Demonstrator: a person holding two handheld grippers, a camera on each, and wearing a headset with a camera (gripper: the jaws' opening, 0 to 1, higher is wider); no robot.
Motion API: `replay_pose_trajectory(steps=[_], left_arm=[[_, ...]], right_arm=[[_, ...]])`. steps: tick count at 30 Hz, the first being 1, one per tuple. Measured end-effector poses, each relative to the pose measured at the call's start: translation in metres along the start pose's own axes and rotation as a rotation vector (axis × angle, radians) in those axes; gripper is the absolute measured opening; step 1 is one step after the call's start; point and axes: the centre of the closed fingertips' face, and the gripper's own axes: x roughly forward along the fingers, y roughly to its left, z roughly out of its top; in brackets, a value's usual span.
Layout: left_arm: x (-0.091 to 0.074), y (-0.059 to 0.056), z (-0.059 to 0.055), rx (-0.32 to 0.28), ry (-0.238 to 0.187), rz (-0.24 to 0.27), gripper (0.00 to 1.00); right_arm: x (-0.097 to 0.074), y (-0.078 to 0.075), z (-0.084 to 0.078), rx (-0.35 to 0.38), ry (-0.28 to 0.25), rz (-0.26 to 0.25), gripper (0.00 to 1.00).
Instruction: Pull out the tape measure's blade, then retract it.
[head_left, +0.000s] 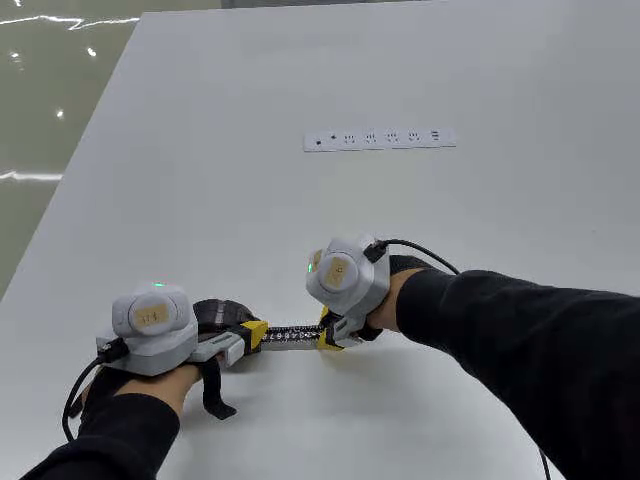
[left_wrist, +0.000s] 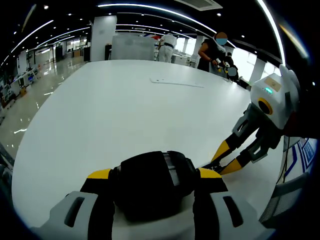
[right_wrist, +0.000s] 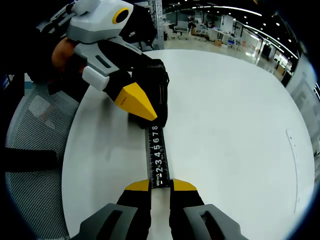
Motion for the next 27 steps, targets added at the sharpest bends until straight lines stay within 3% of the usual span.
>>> replay_pose_trajectory(steps=[27], left_arm=[[0.0002, -0.0004, -0.0004, 0.001, -0.003, -0.002, 0.58]], right_arm=[[0.0041, 0.0014, 0.0081, 0.007, -0.031, -0.002, 0.09]])
